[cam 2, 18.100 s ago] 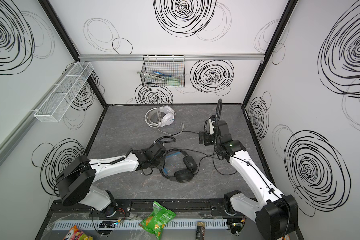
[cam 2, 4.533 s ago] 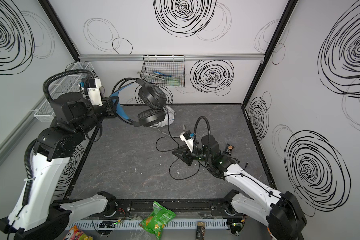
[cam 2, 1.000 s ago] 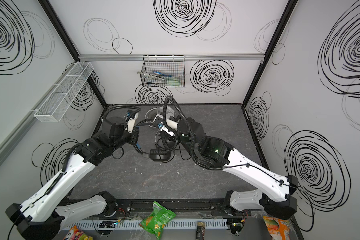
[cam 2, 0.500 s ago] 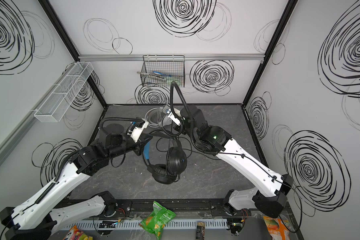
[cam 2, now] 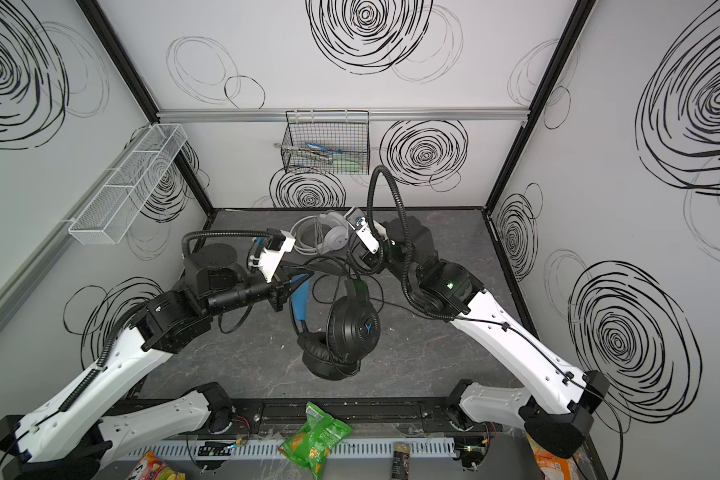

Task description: Wrap the headphones

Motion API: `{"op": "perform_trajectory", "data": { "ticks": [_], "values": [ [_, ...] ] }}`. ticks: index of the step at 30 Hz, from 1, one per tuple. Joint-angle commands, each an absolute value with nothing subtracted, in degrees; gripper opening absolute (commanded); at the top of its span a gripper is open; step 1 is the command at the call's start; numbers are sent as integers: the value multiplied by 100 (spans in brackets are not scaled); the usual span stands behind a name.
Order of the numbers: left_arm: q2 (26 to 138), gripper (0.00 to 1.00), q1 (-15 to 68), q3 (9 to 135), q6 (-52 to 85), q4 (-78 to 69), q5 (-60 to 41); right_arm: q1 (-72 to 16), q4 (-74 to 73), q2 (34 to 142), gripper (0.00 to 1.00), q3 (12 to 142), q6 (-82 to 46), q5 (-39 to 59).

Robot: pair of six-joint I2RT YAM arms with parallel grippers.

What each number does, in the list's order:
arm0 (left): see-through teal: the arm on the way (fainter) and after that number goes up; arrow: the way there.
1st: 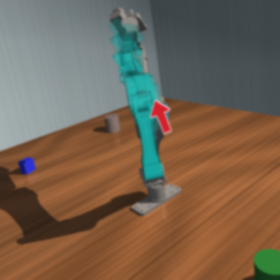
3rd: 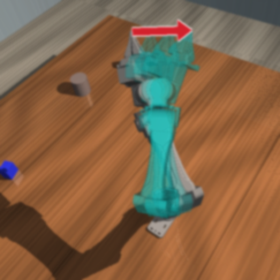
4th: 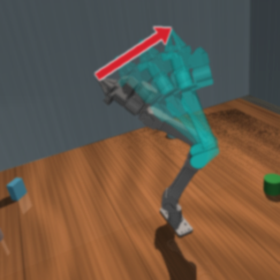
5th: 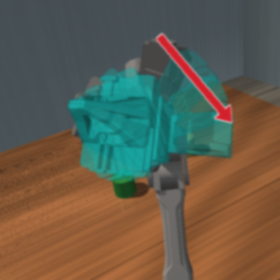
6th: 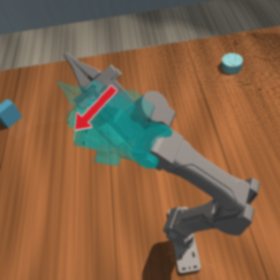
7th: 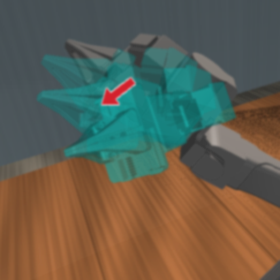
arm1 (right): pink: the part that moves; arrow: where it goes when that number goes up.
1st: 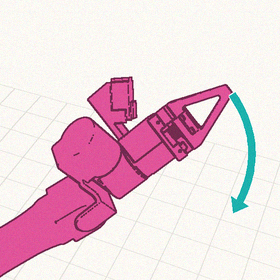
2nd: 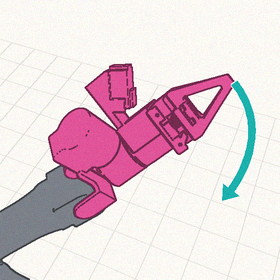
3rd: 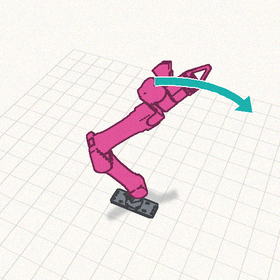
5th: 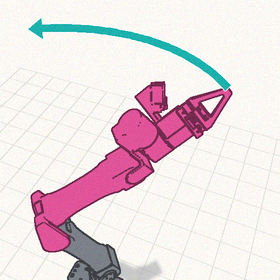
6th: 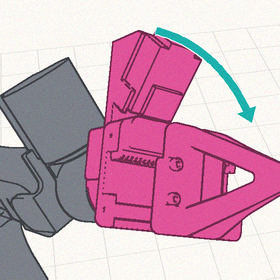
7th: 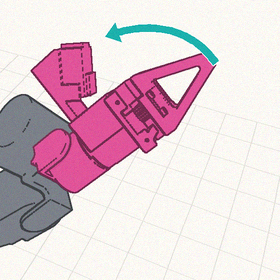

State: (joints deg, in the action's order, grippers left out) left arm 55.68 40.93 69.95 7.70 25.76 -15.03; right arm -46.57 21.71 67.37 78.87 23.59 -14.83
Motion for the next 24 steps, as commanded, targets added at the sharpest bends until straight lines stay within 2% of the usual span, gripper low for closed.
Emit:
{"op": "perform_trajectory", "data": {
  "ticks": [1, 15, 20, 24],
  "values": [
    [5431, 0, 4179, 7452, 1236, 1693, -1916, -4557, 1524, 6505, 21, 7725, 1894, -1092],
    [5729, 0, 4508, 8376, 1115, 1971, -1263, -4302, 113, 6163, 24, 6751, 1019, -175],
    [5920, 0, 4609, 8740, 1324, 1759, -1105, -4128, -637, 5920, 36, 6070, 306, 374],
    [6110, 0, 4717, 9067, 1439, 1720, -593, -4075, -947, 5958, 40, 5816, -19, 721]
  ]
}}
